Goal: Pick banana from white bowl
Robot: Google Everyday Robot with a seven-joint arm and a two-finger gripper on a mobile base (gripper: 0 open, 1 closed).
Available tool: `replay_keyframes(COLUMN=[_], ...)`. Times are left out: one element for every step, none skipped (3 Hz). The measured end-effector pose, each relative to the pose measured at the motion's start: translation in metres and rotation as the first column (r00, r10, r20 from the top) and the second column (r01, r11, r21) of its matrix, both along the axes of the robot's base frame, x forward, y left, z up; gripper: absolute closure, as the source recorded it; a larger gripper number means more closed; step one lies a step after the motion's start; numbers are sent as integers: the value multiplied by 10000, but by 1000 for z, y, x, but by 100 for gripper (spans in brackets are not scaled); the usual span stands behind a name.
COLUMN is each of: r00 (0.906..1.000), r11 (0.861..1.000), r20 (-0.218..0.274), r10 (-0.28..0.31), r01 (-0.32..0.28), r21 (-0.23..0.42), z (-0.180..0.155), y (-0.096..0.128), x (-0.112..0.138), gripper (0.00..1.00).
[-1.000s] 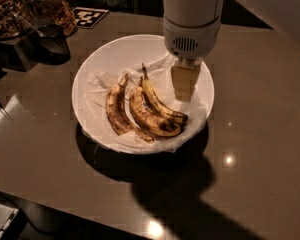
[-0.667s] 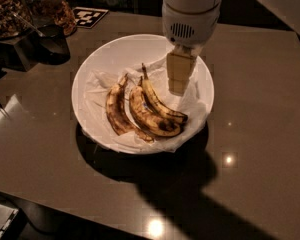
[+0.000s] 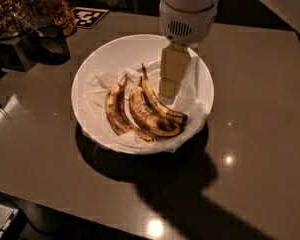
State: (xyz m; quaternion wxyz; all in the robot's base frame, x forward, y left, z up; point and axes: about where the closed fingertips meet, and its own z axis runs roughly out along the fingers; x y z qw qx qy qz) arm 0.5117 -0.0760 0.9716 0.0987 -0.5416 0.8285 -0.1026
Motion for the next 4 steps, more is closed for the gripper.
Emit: replay_keyframes(r00=[9977,9862,9732,9612], r11=[9977,9864,9734,9614], r20=[-123,-178,-191,-178], r10=[-674,-1645,-2292,-2752], r01=[673,1644,2292,2752], r21=[-58,-47,3,16], z=[-4,-14,-18,-20], y=[0,7,13,16], x=[7,23,23,18], gripper=[0,0,18,29])
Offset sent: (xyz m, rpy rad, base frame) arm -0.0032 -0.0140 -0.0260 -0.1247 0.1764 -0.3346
